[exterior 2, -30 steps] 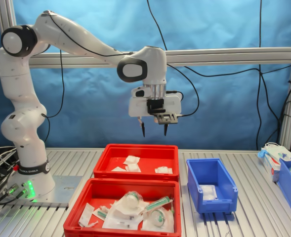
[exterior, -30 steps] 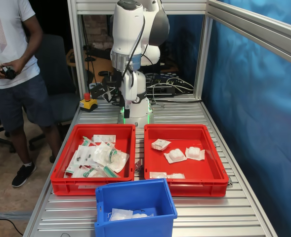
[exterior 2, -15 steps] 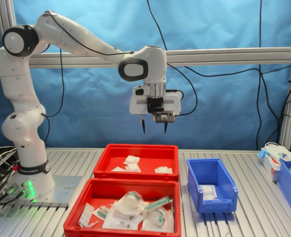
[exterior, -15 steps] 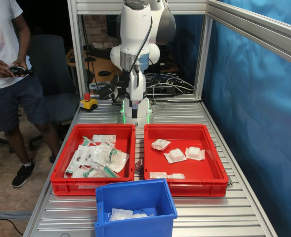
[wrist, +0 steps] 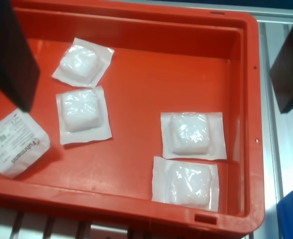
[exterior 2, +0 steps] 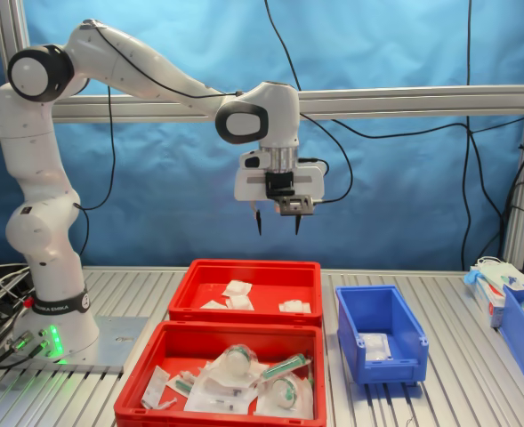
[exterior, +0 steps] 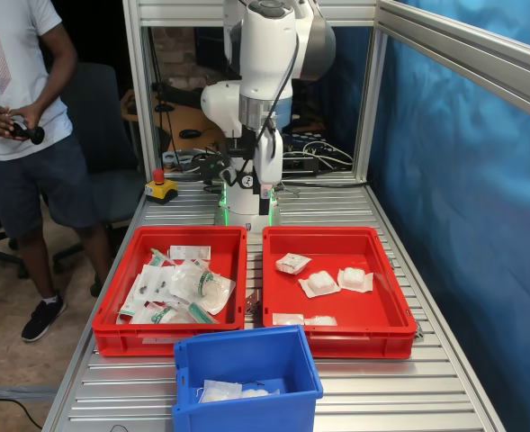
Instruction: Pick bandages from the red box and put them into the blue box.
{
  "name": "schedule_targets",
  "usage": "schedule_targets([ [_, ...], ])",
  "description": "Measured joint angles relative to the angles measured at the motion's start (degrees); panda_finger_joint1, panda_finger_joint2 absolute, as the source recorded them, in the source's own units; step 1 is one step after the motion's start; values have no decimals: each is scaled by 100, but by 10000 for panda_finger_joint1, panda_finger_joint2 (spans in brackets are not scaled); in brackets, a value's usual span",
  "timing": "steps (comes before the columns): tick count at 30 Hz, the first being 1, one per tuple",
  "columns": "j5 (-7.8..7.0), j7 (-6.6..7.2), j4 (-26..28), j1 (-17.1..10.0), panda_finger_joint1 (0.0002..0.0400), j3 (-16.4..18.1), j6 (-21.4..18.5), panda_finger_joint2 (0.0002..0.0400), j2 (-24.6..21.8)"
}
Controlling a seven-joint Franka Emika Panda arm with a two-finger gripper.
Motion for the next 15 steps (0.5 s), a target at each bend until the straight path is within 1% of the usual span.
schedule_targets([
  [3, 1, 19, -6, 67, 400, 0, -1, 400, 0],
  [4, 2, 34, -14, 127, 400, 2, -3, 400, 0],
  [7, 3, 54, -22, 164, 400, 2, -3, 400, 0],
  [11, 3, 142, -69, 244, 400, 4, -3, 400, 0],
  [15, 3, 201, -130, 295, 400, 4, -1, 400, -1],
])
